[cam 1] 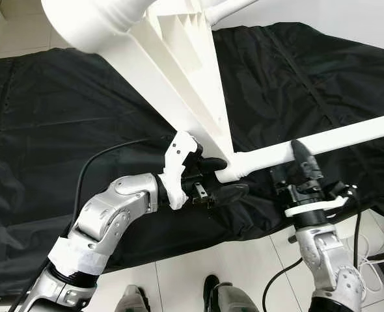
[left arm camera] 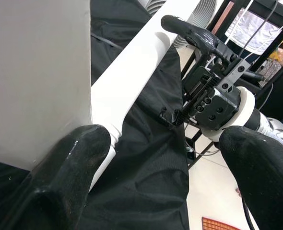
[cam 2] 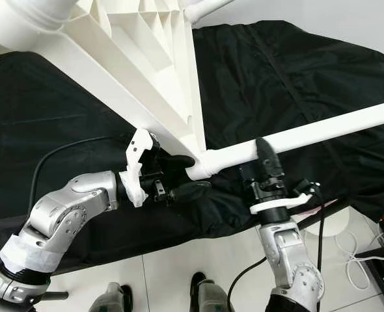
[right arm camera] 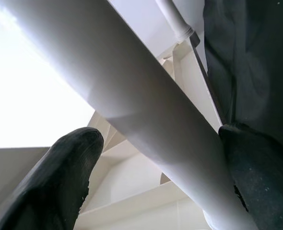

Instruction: Building children table

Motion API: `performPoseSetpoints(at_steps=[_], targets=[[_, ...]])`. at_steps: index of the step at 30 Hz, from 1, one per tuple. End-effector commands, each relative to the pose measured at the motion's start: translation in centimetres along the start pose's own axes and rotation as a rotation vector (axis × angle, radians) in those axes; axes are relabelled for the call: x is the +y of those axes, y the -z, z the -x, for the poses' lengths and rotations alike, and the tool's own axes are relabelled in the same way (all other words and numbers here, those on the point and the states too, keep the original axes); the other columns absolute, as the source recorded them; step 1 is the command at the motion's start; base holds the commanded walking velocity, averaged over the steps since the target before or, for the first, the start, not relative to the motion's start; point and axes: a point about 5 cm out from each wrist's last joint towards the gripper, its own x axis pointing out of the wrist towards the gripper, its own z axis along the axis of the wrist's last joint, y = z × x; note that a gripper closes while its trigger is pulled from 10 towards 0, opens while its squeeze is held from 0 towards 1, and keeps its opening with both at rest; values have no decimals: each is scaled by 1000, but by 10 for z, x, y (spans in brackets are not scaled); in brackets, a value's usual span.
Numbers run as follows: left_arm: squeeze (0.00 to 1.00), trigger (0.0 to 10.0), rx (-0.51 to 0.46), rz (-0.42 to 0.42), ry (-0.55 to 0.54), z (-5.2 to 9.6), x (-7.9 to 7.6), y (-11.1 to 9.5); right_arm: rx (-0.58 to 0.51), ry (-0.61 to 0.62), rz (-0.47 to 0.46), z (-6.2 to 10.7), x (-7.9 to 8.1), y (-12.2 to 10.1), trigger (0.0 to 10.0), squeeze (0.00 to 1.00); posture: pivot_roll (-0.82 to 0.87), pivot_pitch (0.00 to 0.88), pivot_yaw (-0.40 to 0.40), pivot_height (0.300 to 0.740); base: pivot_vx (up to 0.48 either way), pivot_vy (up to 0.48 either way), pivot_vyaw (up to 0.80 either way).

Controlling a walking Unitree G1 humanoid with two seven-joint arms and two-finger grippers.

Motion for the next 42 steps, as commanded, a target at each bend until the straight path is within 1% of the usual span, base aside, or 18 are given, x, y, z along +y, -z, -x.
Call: performPoseSetpoints(at_steps=[1, 5, 11, 12, 13, 14, 16, 18, 19, 24, 25, 29, 33, 35, 37, 39, 40, 42], targets=[[0, 10000, -9, -26, -68, 9, 8, -4, -46, 132, -159, 61, -32, 38, 10000, 0, 60, 220, 32, 740, 0, 0, 0], [0, 10000, -9, -27, -66, 9, 8, -4, -45, 125, -151, 62, -32, 36, 10000, 0, 58, 222, 36, 740, 0, 0, 0], [0, 10000, -5, -29, -63, 9, 8, -4, -72, 150, -137, 64, -36, 28, 10000, 0, 59, 224, 37, 740, 0, 0, 0], [0, 10000, -5, -30, -63, 9, 8, -4, -107, 187, -112, 65, -39, 24, 10000, 0, 59, 224, 37, 740, 0, 0, 0], [0, 10000, -3, -31, -65, 10, 8, -4, -206, 220, -92, 70, -46, 13, 10000, 0, 62, 227, 39, 740, 0, 0, 0], [0, 10000, -2, -32, -66, 10, 9, -4, -255, 220, -109, 74, -48, 7, 10000, 0, 62, 227, 39, 740, 0, 0, 0], [0, 10000, 0, -33, -68, 11, 9, -4, -300, 213, -128, 79, -51, 1, 10000, 0, 66, 229, 42, 740, 0, 0, 0], [0, 10000, 0, -33, -68, 12, 9, -4, -302, 214, -127, 82, -52, 0, 10000, 0, 66, 228, 43, 740, 0, 0, 0], [0, 10000, 4, -34, -70, 13, 9, -3, -309, 202, -111, 86, -53, -1, 10000, 0, 66, 230, 50, 740, 0, 0, 0], [0, 10000, 9, -35, -69, 14, 10, -3, -311, 181, -115, 92, -55, -1, 10000, 0, 68, 230, 54, 740, 0, 0, 0], [0, 10000, 9, -34, -69, 14, 10, -3, -310, 156, -112, 96, -54, 0, 10000, 0, 70, 229, 57, 740, 0, 0, 0], [0, 10000, 10, -34, -70, 14, 11, -3, -310, 140, -109, 98, -54, 0, 10000, 0, 71, 230, 61, 740, 0, 0, 0], [0, 10000, 16, -38, -76, 16, 13, -4, -244, 120, -33, 106, -52, 7, 10000, 0, 71, 230, 66, 740, 0, 0, 0], [0, 10000, 16, -38, -76, 16, 13, -4, -244, 120, -33, 106, -52, 7, 10000, 0, 71, 230, 66, 740, 0, 0, 0], [0, 10000, 16, -40, -80, 16, 13, -4, -229, 102, 16, 116, -49, 7, 10000, 0, 73, 232, 67, 740, 0, 0, 0], [0, 10000, 16, -40, -80, 16, 13, -4, -229, 102, 16, 116, -49, 7, 10000, 0, 73, 232, 67, 740, 0, 0, 0], [0, 10000, 16, -38, -82, 17, 13, -3, -190, 64, 58, 120, -44, 8, 10000, 0, 71, 232, 70, 740, 0, 0, 0], [0, 10000, 17, -34, -81, 18, 13, -3, -161, 32, 77, 120, -39, 10, 10000, 0, 69, 233, 72, 740, 0, 0, 0]])
